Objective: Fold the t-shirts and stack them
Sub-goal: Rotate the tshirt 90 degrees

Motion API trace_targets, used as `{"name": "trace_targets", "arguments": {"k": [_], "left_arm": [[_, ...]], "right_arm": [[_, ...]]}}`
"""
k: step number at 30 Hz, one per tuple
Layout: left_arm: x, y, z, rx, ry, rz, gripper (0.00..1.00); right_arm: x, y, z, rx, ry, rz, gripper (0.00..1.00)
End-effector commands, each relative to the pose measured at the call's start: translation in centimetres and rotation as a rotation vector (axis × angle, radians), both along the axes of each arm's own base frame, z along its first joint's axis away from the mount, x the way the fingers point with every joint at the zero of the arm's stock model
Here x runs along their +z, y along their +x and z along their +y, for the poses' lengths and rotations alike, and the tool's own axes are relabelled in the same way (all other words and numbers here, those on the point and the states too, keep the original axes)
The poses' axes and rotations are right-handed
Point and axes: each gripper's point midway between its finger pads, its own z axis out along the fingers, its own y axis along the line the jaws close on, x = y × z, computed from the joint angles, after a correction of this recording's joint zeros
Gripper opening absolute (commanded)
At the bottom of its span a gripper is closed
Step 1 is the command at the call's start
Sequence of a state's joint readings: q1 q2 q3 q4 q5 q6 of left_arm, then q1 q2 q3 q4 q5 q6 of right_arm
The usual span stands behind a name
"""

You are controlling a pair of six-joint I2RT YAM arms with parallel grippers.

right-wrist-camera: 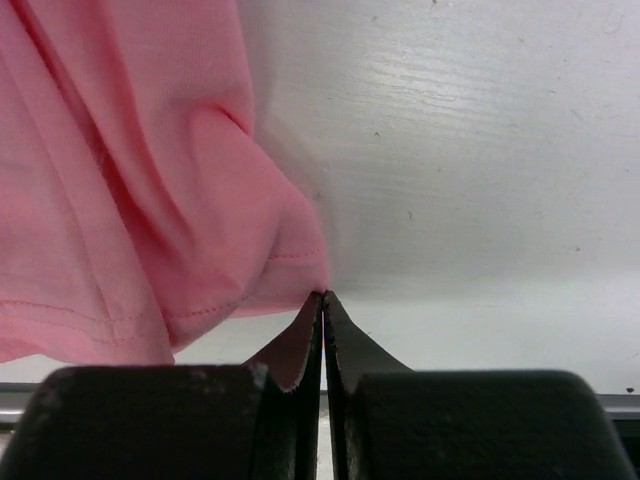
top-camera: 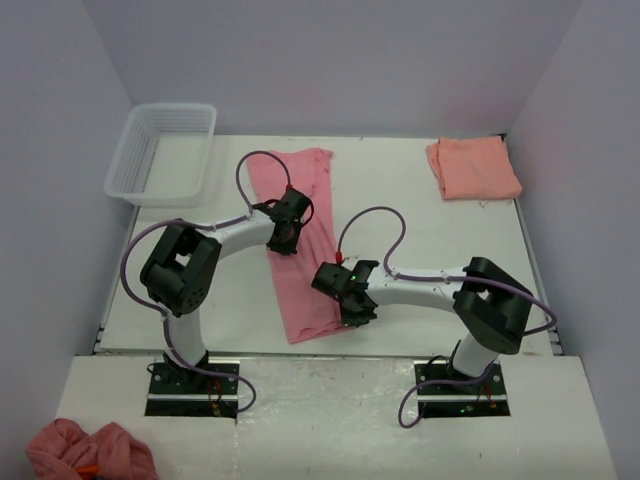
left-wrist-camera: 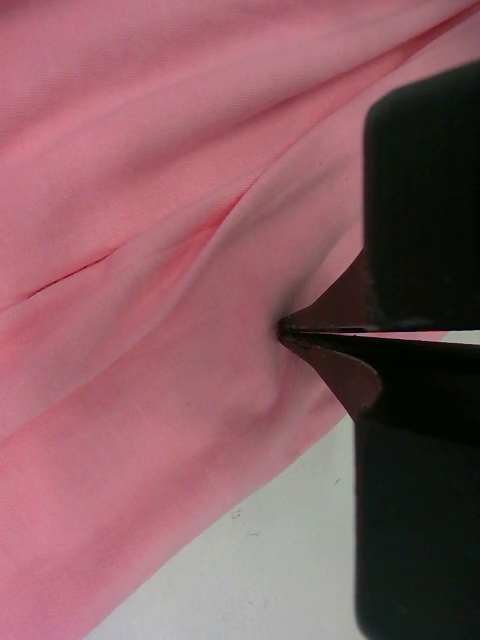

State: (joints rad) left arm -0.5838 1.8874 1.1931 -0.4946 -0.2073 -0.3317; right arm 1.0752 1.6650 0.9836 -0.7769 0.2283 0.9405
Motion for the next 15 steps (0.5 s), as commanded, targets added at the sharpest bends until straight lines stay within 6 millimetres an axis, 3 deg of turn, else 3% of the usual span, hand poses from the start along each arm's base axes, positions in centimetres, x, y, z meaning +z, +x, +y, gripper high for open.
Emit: {"name": "trace_targets", "arguments": {"k": [1, 15], "left_arm": [[-6.3, -4.1, 1.5, 0.021, 0.052, 0.176, 0.00], [-6.4, -4.4, 1.8, 0.021, 0.063, 0.181, 0.00]], "right_arm": [[1.1, 0.3, -0.8, -0.059, -0.015, -0.047, 0.00], [1.0, -0.7, -2.8, -0.124, -0.037, -0.045, 0.00]]}}
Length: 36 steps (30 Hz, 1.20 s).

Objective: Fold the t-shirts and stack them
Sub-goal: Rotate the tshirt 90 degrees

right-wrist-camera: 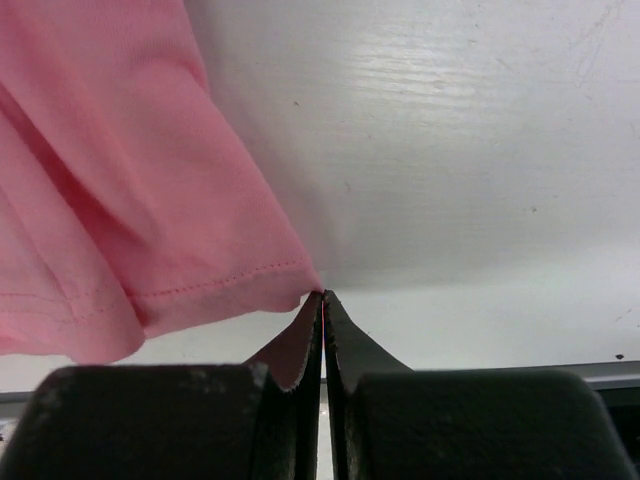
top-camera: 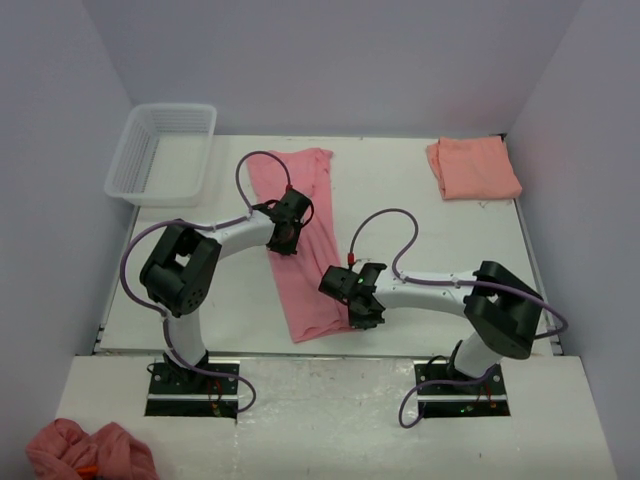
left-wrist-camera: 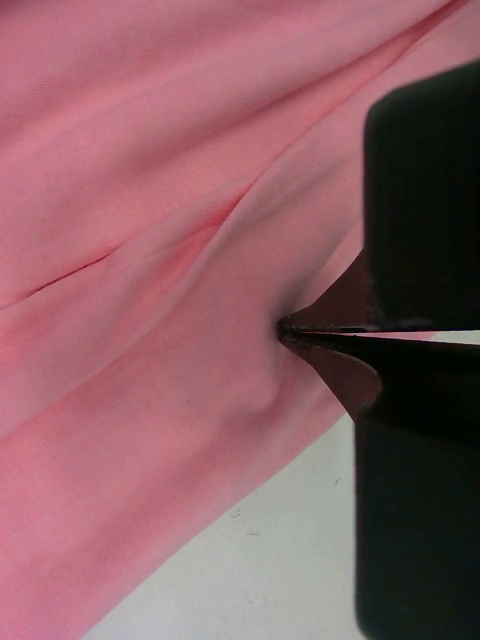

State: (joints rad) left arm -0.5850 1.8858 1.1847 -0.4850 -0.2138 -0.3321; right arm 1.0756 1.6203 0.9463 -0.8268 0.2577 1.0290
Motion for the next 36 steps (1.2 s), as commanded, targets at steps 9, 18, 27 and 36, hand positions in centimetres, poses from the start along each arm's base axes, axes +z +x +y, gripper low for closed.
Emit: {"name": "trace_targets", "arguments": {"k": [9, 18, 27, 36], "left_arm": [[-5.0, -4.3, 2.2, 0.057, 0.067, 0.156, 0.00], [3.1, -4.3, 2.0, 0.127, 0.070, -0.039, 0.00], [9.5, -7.9, -1.7, 0.064, -0.004, -0.122, 0.00], [8.1, -9.7, -3.4, 0.021, -0.071, -0.061, 0.00]], "right_arm": [[0.8, -1.3, -1.0, 0.001, 0.036, -0.033, 0.29], [4.4, -0.1, 0.1, 0.047, 0.097, -0.145, 0.44], [7.5, 2.5, 4.5, 0.188, 0.201, -0.203, 0.00], [5.2, 2.9, 8.2, 0.252, 0.284, -0.125, 0.00]]}}
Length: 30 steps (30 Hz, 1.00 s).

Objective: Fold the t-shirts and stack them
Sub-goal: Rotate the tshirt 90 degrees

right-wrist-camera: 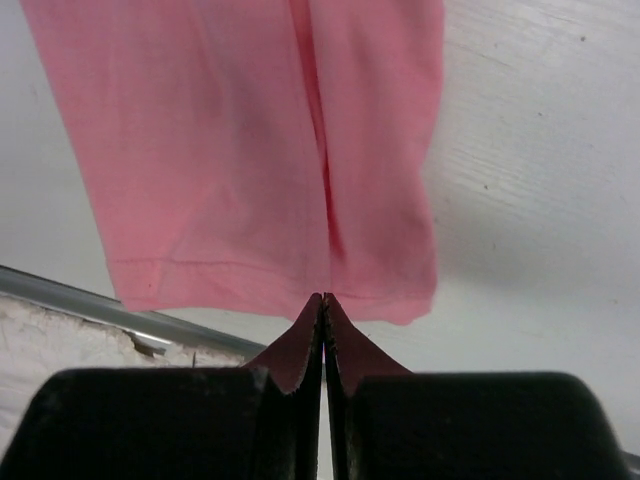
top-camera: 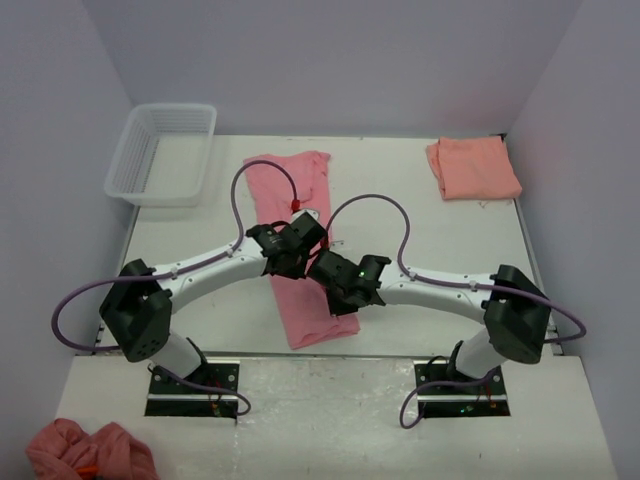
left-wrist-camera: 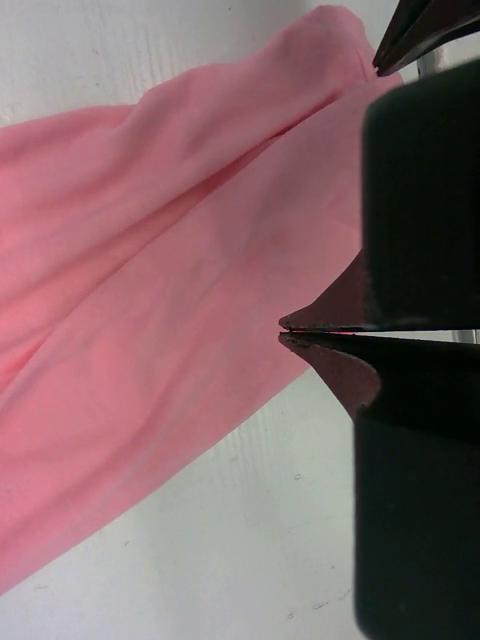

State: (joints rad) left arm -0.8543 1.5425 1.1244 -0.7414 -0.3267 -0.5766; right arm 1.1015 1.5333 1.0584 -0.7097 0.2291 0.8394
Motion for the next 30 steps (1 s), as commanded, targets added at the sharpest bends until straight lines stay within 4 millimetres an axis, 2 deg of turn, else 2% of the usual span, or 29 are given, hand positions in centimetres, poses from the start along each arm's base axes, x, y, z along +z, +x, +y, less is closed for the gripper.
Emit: {"name": "trace_targets", "arguments": {"k": [1, 6, 11, 12, 14, 15, 17, 18, 20, 21, 22, 23, 25, 26, 28, 30], "left_arm": [[-0.2, -0.3, -0.1, 0.042, -0.017, 0.008, 0.00], [0.3, 1.2, 1.0, 0.112, 0.050, -0.034, 0.00], [-1.5, 3.1, 2.8, 0.170, 0.173, -0.016, 0.00], [-1.3, 3.9, 2.7, 0.167, 0.180, -0.021, 0.00], [-2.1, 5.5, 3.4, 0.190, 0.210, -0.017, 0.00], [-1.5, 6.6, 3.2, 0.188, 0.209, -0.029, 0.00], [-1.4, 8.4, 3.5, 0.205, 0.213, -0.038, 0.00], [-0.5, 9.5, 3.1, 0.192, 0.198, -0.056, 0.00], [-0.8, 11.1, 3.6, 0.205, 0.201, -0.042, 0.00], [0.4, 12.4, 3.2, 0.201, 0.193, -0.072, 0.00], [-0.2, 13.3, 3.8, 0.212, 0.220, -0.066, 0.00], [0.8, 14.6, 3.5, 0.219, 0.204, -0.093, 0.00], [0.4, 16.1, 4.0, 0.221, 0.215, -0.083, 0.00], [0.8, 17.1, 3.7, 0.218, 0.184, -0.091, 0.00], [0.0, 18.4, 3.9, 0.211, 0.175, -0.075, 0.00], [0.2, 19.6, 3.5, 0.192, 0.149, -0.077, 0.00]], "right_arm": [[-0.7, 0.5, 2.0, 0.047, 0.044, 0.015, 0.00], [-2.1, 0.0, 2.4, 0.062, 0.051, 0.050, 0.00], [-3.1, -0.7, 2.1, 0.057, 0.054, 0.081, 0.00], [-3.3, -0.8, 2.2, 0.058, 0.059, 0.086, 0.00], [-4.0, -1.1, 1.7, 0.051, 0.046, 0.096, 0.00], [-4.2, -1.3, 1.5, 0.052, 0.042, 0.101, 0.00], [-4.5, -1.3, 1.2, 0.046, 0.031, 0.105, 0.00], [-4.5, -1.4, 1.1, 0.044, 0.030, 0.106, 0.00], [-4.6, -1.5, 1.2, 0.044, 0.033, 0.114, 0.00], [-4.6, -1.6, 1.3, 0.047, 0.037, 0.115, 0.00], [-4.7, -1.7, 1.3, 0.049, 0.037, 0.121, 0.00], [-4.9, -1.7, 1.4, 0.050, 0.035, 0.127, 0.00], [-5.2, -1.8, 1.5, 0.052, 0.029, 0.134, 0.00], [-5.6, -1.9, 1.4, 0.052, 0.020, 0.140, 0.00], [-5.8, -1.9, 1.4, 0.054, 0.019, 0.144, 0.00], [-6.0, -2.0, 1.4, 0.054, 0.010, 0.151, 0.00]]}}
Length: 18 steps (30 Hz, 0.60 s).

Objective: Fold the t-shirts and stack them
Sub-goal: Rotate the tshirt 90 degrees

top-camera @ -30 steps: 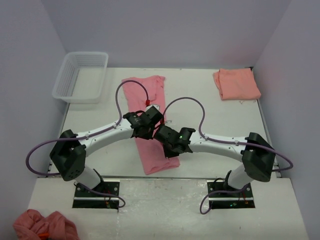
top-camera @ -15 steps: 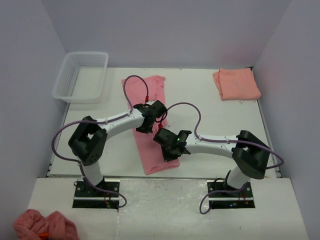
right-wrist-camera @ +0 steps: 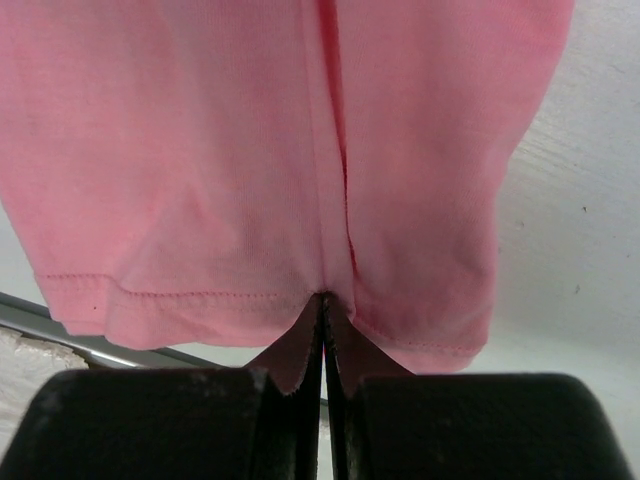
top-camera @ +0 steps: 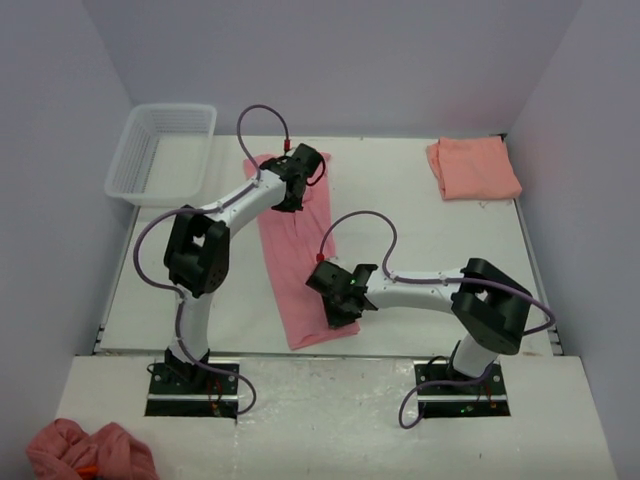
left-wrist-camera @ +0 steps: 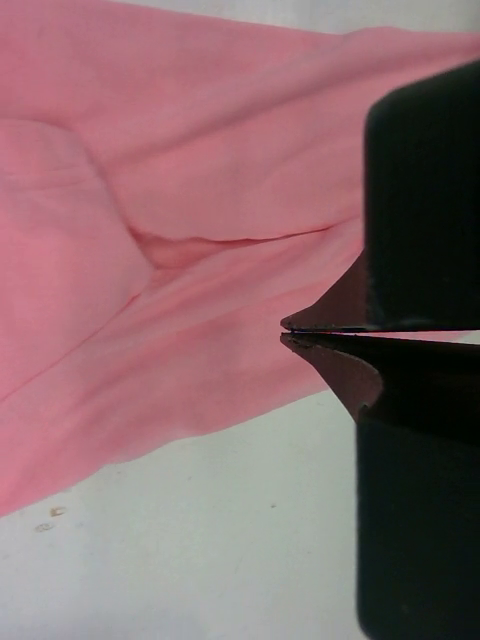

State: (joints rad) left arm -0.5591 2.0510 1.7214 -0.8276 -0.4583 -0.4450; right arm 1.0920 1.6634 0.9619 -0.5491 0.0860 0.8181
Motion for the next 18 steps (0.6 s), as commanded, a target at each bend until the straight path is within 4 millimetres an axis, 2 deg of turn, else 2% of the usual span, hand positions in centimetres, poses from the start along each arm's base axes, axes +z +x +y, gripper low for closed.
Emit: {"name": "trace_targets", "arguments": {"k": [1, 3, 7, 13, 18], "left_arm": [[-0.6, 2.3, 0.3, -0.042, -0.001, 0.017, 0.00], [-0.6, 3.3, 0.1, -0.059, -0.010, 0.013, 0.00], [-2.5, 5.2, 0.6, -0.065, -0.027, 0.032, 0.00], [-4.1, 8.3, 0.4, -0.122, -0.075, 0.005, 0.00], [-5.3, 9.3, -0.4, -0.170, -0.151, 0.003, 0.00]], "right_arm": [[-0.3, 0.1, 0.6, -0.002, 0.013, 0.006, 0.00], [-0.4, 0.0, 0.7, 0.000, 0.009, 0.009, 0.00], [-0.6, 0.2, 0.9, 0.003, 0.002, 0.013, 0.00], [-1.4, -0.2, 1.3, 0.019, -0.013, 0.037, 0.00], [-2.1, -0.7, 1.5, 0.032, -0.026, 0.060, 0.00]]}}
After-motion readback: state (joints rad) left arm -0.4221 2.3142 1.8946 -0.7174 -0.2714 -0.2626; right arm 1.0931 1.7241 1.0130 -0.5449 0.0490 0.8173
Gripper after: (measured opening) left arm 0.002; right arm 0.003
